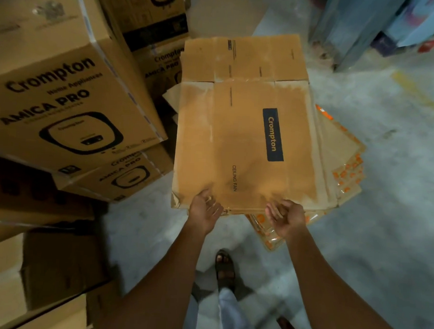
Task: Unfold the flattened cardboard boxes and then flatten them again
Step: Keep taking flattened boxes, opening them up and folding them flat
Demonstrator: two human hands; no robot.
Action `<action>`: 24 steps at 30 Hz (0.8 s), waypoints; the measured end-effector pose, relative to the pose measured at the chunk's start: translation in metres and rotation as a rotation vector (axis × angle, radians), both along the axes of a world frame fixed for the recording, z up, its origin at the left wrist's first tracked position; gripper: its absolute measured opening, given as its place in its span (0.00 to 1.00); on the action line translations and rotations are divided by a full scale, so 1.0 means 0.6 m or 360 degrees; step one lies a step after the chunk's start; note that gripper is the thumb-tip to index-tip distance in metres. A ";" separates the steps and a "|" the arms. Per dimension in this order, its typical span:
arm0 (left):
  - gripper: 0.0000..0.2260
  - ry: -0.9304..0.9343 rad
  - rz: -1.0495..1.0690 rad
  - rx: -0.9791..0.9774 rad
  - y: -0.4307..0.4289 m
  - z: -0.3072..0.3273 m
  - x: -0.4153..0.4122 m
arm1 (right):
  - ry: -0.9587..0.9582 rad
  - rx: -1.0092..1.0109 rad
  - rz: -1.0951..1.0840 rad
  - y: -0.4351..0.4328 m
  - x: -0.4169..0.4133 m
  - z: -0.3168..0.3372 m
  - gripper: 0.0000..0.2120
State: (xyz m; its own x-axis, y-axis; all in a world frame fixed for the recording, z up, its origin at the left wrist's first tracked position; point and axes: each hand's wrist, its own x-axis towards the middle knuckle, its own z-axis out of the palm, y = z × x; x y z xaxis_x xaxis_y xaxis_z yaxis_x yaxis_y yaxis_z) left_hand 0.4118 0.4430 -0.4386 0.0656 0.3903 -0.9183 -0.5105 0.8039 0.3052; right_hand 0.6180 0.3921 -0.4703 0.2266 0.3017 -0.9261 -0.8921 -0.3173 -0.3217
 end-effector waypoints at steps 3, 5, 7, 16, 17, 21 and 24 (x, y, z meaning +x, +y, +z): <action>0.12 0.0038 -0.0009 0.0066 0.008 0.021 -0.019 | -0.0061 0.0082 0.0101 0.021 -0.031 0.027 0.11; 0.08 0.0097 -0.0018 0.0139 0.014 0.034 -0.045 | -0.0143 0.0148 0.0275 0.045 -0.061 0.051 0.11; 0.06 0.0191 -0.0002 0.0204 0.018 0.048 -0.084 | -0.0239 0.0212 0.0483 0.073 -0.103 0.072 0.10; 0.08 0.0813 0.0432 0.0372 -0.075 0.104 -0.410 | -0.0261 0.0496 0.1547 0.156 -0.460 0.125 0.07; 0.08 0.0875 0.0535 0.0343 -0.101 0.107 -0.452 | -0.0253 0.0535 0.1680 0.150 -0.512 0.128 0.08; 0.09 0.0975 0.0991 0.0244 -0.234 0.105 -0.609 | -0.0208 0.0665 0.2216 0.098 -0.718 0.142 0.08; 0.08 0.0980 0.1286 0.0127 -0.333 0.099 -0.692 | -0.0198 0.0731 0.2597 0.043 -0.853 0.136 0.08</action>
State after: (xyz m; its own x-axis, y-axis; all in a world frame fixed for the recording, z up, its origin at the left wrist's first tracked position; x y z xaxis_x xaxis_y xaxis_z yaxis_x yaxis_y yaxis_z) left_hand -0.0036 0.2434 -0.3793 -0.7198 0.1701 -0.6731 -0.6279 0.2541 0.7357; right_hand 0.1060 0.4180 -0.3890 -0.5086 0.4952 -0.7044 0.2795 -0.6788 -0.6791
